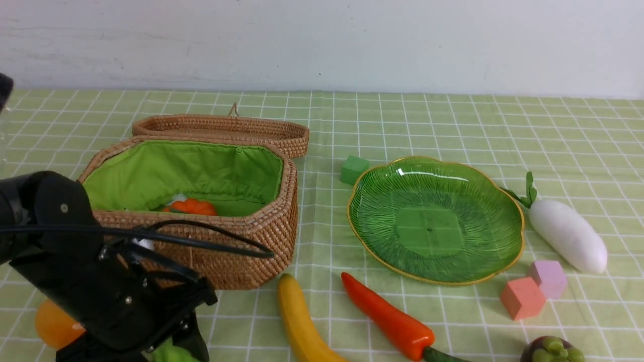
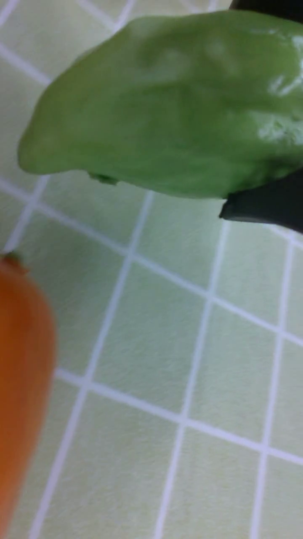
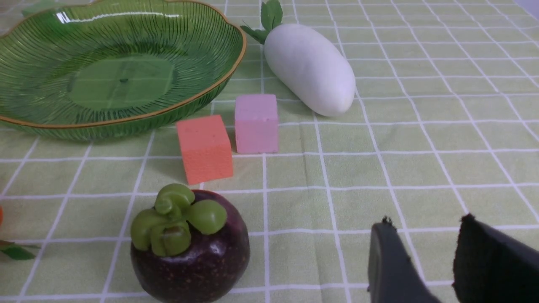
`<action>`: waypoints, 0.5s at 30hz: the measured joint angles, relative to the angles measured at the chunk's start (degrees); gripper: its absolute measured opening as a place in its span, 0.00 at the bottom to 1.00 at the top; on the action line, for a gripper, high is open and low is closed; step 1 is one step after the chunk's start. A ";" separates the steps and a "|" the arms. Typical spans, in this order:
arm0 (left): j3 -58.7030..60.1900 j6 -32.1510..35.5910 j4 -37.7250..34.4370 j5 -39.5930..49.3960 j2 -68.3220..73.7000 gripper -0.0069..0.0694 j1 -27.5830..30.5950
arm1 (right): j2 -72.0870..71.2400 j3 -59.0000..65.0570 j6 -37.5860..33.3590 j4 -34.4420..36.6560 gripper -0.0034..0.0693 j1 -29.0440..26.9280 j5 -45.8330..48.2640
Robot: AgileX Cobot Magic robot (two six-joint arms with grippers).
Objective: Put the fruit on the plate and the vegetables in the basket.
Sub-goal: Take a chayote with your left arm and place it on the basket on the left.
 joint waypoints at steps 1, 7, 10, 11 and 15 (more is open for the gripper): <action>0.00 1.15 -0.38 1.15 -1.13 0.67 0.00 | 0.00 0.00 0.00 0.00 0.38 0.00 0.00; 0.00 6.51 -0.73 5.83 -8.35 0.67 0.00 | 0.00 0.00 0.00 0.00 0.38 0.00 0.00; -0.06 6.85 -1.60 6.15 -11.79 0.67 -0.06 | 0.00 0.00 0.00 0.00 0.38 0.00 0.00; -0.71 6.38 -2.68 5.67 -13.75 0.67 -0.06 | 0.00 0.00 0.00 0.00 0.38 0.00 0.00; -5.58 5.44 -5.04 1.48 -16.23 0.67 -0.06 | 0.00 0.00 0.00 0.00 0.38 0.00 0.00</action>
